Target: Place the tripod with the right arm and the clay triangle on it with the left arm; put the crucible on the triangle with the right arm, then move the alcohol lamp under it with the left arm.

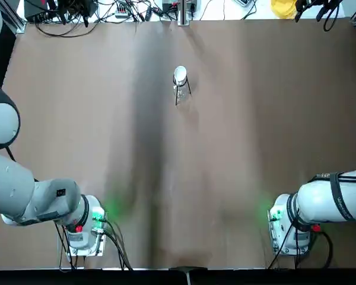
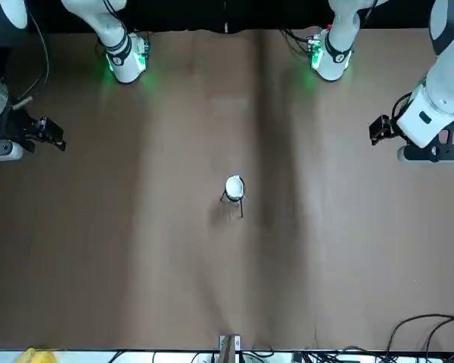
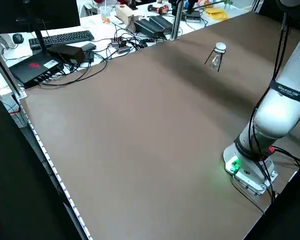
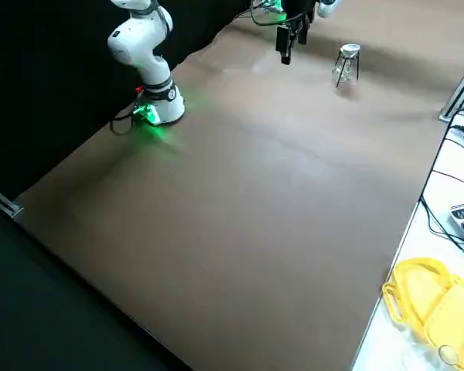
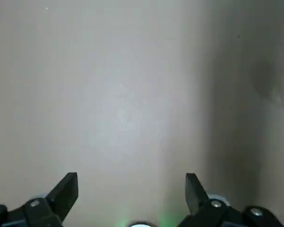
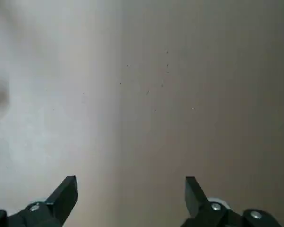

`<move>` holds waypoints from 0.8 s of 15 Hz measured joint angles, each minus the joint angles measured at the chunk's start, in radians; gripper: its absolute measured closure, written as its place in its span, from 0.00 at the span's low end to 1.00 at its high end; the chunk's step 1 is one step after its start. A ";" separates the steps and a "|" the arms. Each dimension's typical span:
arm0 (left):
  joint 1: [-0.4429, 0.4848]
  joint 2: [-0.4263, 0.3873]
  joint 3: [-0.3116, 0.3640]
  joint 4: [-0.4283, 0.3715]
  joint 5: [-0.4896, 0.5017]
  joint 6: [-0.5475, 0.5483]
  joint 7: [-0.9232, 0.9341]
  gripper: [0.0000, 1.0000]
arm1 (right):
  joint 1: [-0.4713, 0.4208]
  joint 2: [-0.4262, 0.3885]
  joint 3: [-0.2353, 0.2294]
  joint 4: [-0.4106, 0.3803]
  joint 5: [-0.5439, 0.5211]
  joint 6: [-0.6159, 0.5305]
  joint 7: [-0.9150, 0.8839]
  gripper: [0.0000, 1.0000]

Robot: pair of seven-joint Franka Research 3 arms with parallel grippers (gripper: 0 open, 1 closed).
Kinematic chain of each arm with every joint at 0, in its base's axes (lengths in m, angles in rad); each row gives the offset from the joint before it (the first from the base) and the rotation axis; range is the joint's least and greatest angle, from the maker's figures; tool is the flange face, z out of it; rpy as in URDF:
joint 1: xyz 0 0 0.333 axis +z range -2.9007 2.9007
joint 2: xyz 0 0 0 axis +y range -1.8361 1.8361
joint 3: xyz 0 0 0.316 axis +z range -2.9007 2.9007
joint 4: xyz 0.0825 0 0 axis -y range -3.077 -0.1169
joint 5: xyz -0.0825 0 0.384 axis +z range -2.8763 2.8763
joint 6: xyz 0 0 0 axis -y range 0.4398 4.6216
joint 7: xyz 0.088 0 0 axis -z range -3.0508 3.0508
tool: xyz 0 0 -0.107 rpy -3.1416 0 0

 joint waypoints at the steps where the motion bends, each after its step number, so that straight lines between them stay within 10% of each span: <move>1: 0.000 0.000 0.000 0.000 0.000 -0.003 -0.016 0.00 | 0.000 0.000 0.000 -0.001 0.000 0.000 0.000 0.00; 12: 0.006 0.019 0.014 -0.001 -0.011 -0.009 -0.020 0.00 | -0.001 0.014 0.002 -0.002 0.000 0.008 0.000 0.00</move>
